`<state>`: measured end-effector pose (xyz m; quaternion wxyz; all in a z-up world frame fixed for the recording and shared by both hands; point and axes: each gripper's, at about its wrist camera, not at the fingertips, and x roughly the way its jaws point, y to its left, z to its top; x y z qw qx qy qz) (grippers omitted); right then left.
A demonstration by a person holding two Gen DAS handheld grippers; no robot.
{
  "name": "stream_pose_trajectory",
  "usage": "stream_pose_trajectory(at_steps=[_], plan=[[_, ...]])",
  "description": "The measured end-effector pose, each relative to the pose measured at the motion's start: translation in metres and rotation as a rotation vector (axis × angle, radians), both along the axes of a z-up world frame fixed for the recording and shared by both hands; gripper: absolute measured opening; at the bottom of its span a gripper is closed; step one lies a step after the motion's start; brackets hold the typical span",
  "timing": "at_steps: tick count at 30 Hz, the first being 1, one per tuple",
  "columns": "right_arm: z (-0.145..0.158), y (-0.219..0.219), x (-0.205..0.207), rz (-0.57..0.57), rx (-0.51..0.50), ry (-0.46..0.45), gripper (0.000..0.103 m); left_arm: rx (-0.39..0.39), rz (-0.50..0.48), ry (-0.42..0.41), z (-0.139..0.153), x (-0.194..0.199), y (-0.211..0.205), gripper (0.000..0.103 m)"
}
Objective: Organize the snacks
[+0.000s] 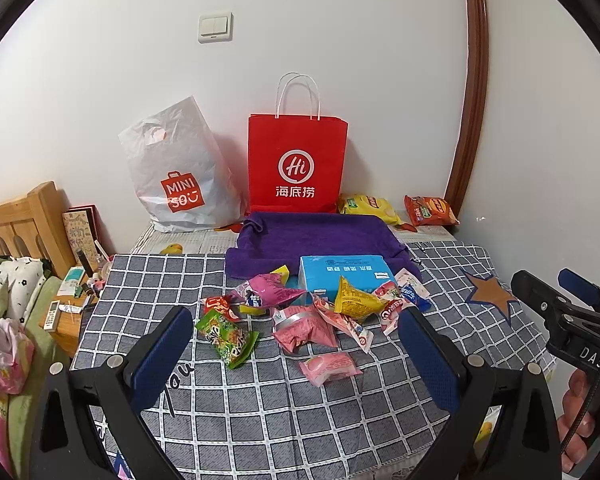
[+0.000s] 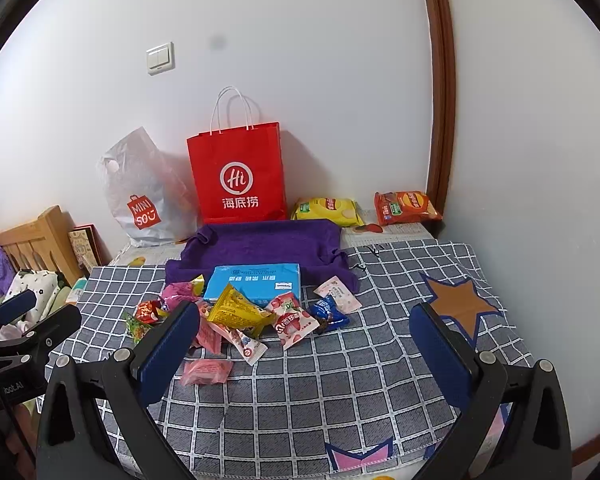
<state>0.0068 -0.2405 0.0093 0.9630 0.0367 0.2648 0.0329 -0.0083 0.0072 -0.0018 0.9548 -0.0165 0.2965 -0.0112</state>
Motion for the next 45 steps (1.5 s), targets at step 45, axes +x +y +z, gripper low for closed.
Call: stream_pose_trajectory(at_steps=[45], plan=[[-0.151, -0.063, 0.184, -0.05, -0.028, 0.321, 0.064, -0.08, 0.108, 0.258, -0.119, 0.127, 0.077, 0.095]])
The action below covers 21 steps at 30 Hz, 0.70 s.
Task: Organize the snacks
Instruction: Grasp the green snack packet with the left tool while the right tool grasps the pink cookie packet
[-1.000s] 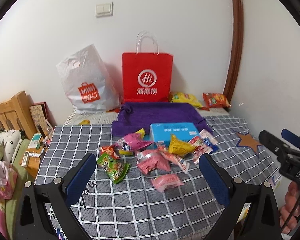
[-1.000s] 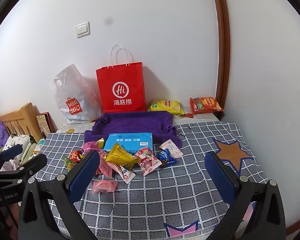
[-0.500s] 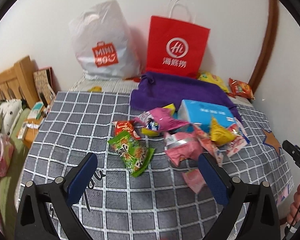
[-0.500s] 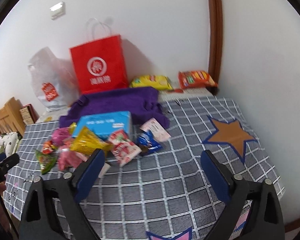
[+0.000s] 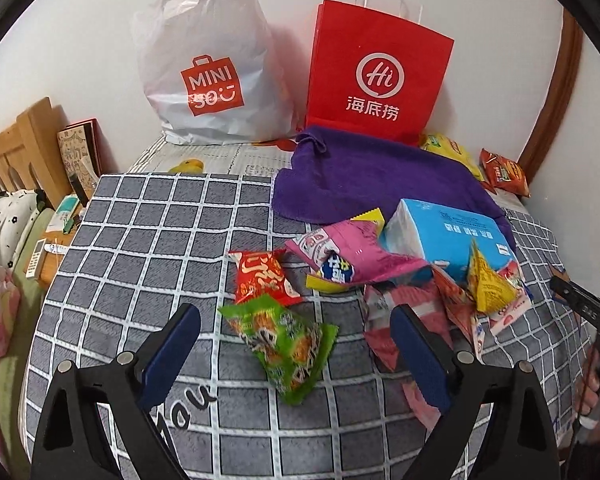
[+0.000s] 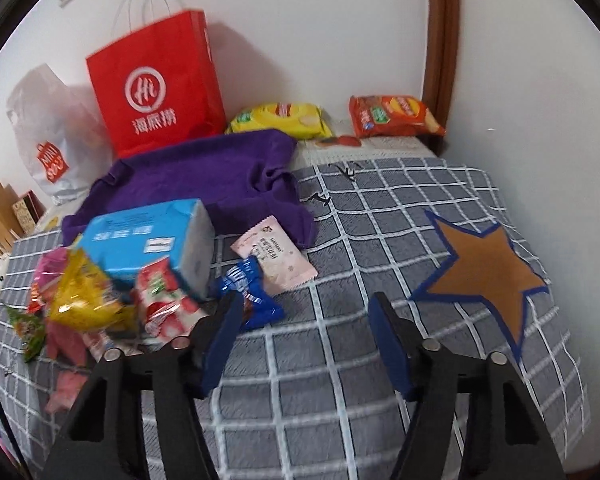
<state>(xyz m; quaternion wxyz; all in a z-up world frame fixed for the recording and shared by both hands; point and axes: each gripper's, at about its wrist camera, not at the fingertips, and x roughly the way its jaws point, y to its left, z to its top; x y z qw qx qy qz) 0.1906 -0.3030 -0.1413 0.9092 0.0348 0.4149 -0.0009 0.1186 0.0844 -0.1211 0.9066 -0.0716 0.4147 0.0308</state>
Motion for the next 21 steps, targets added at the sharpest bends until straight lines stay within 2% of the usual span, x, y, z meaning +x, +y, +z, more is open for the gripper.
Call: stream_pose_trajectory(at_steps=[4, 12, 21], plan=[[-0.015, -0.002, 0.029, 0.017, 0.0, 0.028, 0.064, -0.053, 0.01, 0.017, -0.003, 0.012, 0.007, 0.095], [-0.04, 0.005, 0.072, 0.069, -0.007, 0.089, 0.064, -0.058, 0.037, 0.03, -0.005, 0.025, 0.016, 0.095], [-0.053, 0.023, 0.091, 0.134, -0.048, 0.132, 0.063, -0.069, 0.042, 0.041, -0.006, 0.03, 0.026, 0.095]])
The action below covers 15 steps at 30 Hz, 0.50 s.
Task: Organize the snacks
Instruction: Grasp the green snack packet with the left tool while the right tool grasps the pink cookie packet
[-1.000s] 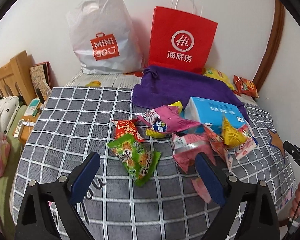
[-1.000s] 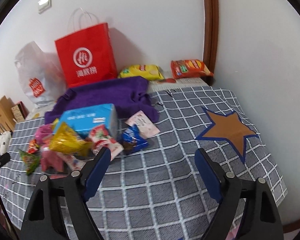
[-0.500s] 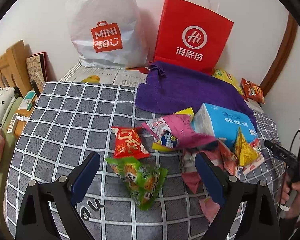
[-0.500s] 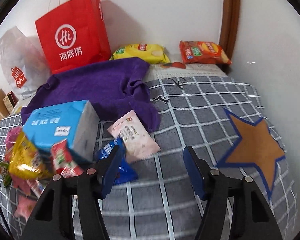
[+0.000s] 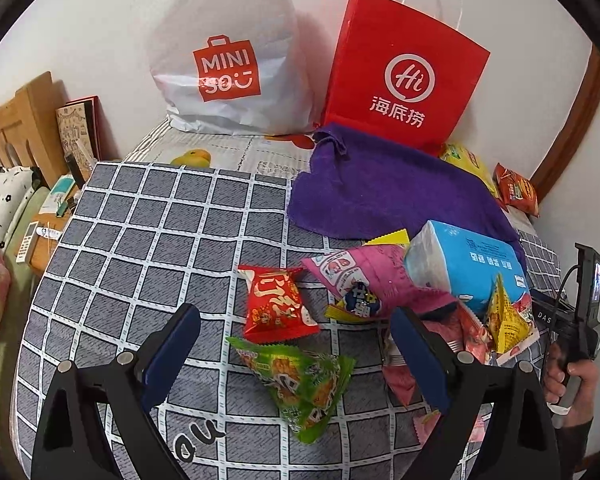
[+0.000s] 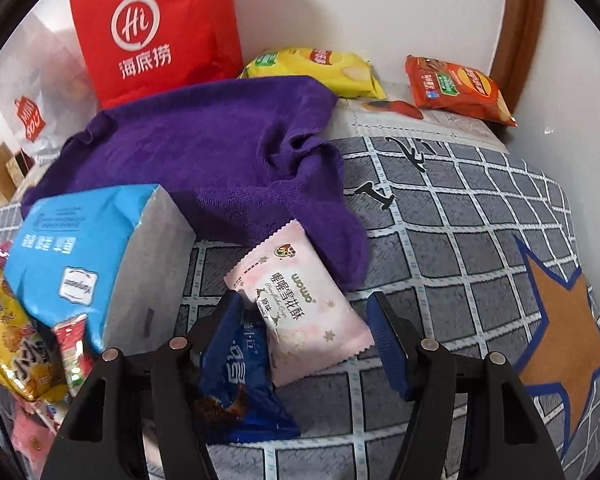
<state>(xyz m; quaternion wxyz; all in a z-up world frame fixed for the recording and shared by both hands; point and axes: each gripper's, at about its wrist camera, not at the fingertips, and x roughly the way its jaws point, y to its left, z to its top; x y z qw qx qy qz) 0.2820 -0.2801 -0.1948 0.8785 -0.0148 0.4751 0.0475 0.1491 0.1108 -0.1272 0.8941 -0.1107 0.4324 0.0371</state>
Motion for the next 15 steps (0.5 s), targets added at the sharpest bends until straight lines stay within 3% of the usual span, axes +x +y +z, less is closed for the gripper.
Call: stream_pose_trajectory(at_steps=[5, 10, 13, 15], plan=[[0.006, -0.008, -0.009, 0.002, 0.026, -0.013, 0.042, 0.02, 0.013, -0.003, 0.0, -0.002, 0.007, 0.095], [0.027, -0.024, -0.032, -0.043, 0.029, -0.056, 0.033, 0.007, 0.026, 0.005, -0.004, -0.008, 0.018, 0.095], [0.035, -0.033, -0.047, -0.056, 0.07, -0.061, 0.02, -0.002, 0.029, 0.014, -0.008, -0.014, 0.024, 0.095], [0.034, -0.035, -0.056, -0.057, 0.091, -0.049, 0.02, -0.004, 0.025, 0.022, -0.011, -0.017, 0.027, 0.095]])
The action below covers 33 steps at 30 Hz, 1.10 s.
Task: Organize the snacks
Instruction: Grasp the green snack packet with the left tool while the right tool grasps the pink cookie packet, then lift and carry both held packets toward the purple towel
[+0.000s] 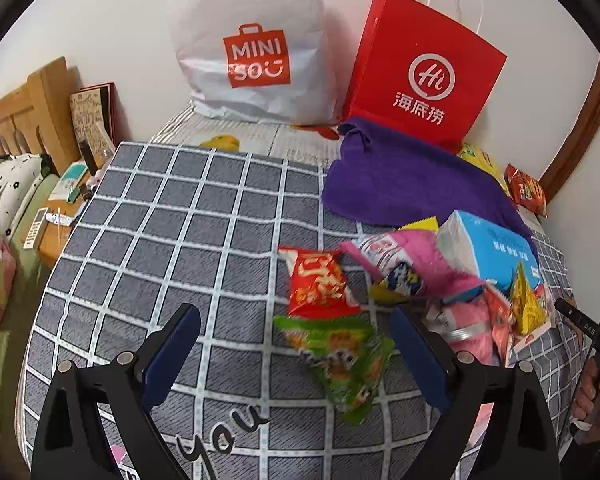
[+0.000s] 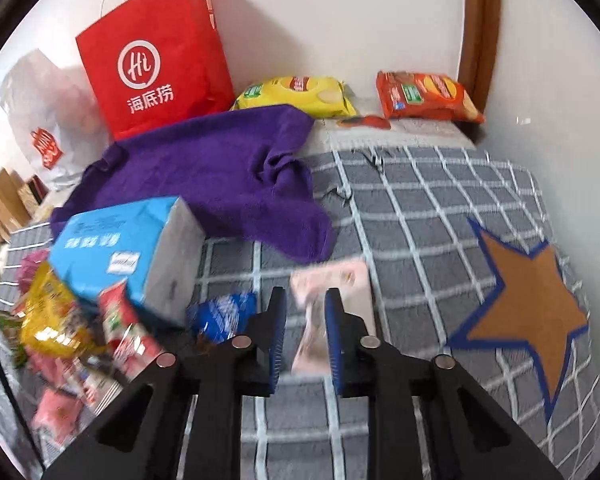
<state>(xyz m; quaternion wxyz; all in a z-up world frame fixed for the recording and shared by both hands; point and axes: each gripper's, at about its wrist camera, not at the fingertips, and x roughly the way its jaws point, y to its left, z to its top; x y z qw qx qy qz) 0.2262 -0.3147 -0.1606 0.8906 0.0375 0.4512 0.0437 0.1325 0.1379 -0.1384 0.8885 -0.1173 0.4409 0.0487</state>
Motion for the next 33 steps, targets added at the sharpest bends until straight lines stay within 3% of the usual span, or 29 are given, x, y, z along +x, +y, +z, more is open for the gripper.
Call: stream_pose_trajectory(at_steps=[4, 7, 8, 12, 20, 28, 33], plan=[[-0.006, 0.004, -0.012, -0.015, -0.046, -0.005, 0.024, -0.009, -0.019, 0.011, -0.004, -0.002, -0.001, 0.095], [-0.009, 0.003, -0.013, -0.018, -0.036, -0.013, 0.049, -0.02, -0.043, 0.019, -0.008, 0.0, -0.006, 0.095], [-0.011, 0.004, -0.011, -0.026, -0.048, -0.012, 0.051, -0.017, -0.05, 0.03, -0.011, 0.002, -0.01, 0.095], [-0.022, 0.006, 0.001, -0.024, -0.064, 0.018, 0.051, -0.017, -0.056, 0.062, -0.025, 0.009, -0.017, 0.094], [-0.033, -0.002, 0.014, -0.046, -0.061, 0.031, 0.046, -0.024, -0.076, 0.087, -0.038, 0.015, -0.026, 0.076], [-0.037, 0.001, 0.027, -0.028, -0.047, 0.036, 0.05, -0.001, -0.114, 0.071, -0.031, 0.01, -0.032, 0.05], [-0.027, 0.0, 0.018, -0.023, -0.011, 0.009, 0.041, -0.036, -0.115, 0.065, -0.027, 0.002, -0.025, 0.043]])
